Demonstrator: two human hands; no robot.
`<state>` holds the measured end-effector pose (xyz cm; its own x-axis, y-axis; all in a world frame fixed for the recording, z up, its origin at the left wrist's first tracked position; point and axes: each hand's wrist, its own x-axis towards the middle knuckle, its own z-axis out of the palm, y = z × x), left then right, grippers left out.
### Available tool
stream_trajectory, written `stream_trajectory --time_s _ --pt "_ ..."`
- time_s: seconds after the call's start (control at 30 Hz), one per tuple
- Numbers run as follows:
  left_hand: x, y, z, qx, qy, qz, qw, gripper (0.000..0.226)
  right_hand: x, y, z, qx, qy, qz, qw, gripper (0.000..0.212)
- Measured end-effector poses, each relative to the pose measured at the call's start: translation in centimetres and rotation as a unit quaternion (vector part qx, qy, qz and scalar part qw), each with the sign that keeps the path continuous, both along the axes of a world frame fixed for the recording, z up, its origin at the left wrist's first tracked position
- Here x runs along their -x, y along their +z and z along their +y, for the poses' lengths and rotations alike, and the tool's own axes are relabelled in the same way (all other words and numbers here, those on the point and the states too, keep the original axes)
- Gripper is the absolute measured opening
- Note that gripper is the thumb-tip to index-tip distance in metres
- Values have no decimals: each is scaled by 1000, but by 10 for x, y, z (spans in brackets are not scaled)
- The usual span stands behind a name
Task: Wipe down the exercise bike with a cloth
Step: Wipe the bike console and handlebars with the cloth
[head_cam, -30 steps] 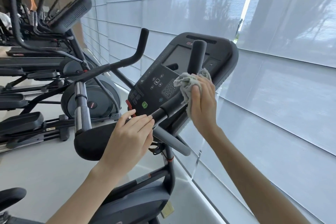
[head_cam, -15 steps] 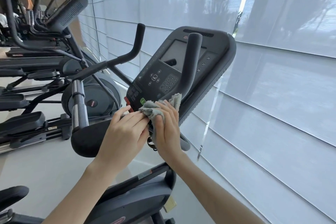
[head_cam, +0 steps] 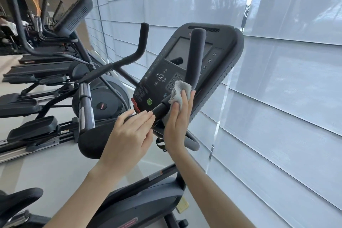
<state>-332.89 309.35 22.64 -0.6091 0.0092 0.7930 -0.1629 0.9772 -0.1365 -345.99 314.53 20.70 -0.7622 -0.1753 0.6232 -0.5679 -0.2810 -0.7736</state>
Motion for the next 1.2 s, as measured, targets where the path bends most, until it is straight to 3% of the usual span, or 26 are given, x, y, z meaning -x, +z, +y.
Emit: stream_trajectory --time_s 0.13,0.23,0.43,0.5,0.67,0.83,0.9,1.03,1.2 --pt "-5 1 3 19 6 -1 1000 28 -19 -16 9 -46 31 44 997 49" --pt "-8 2 3 27 5 11 1000 28 -6 -7 28 -70 47 100 991 40" --pt "-7 3 4 23 12 25 999 30 71 95 42 -63 -58 283 955 34" --pt "-5 3 5 19 13 25 999 31 95 130 36 -114 -133 374 911 32" --pt "-4 2 2 13 15 25 999 31 122 164 19 -260 -292 559 731 37" --pt "-5 0 2 7 13 25 1000 30 118 137 23 -282 -318 638 642 44" --pt "-6 0 2 6 14 23 1000 30 107 118 25 -286 -278 653 644 43" --pt "-6 0 2 1 14 15 1000 31 80 95 26 -293 -215 601 712 45" --pt "-3 -1 2 1 16 18 1000 30 51 90 23 -399 -91 522 748 48"
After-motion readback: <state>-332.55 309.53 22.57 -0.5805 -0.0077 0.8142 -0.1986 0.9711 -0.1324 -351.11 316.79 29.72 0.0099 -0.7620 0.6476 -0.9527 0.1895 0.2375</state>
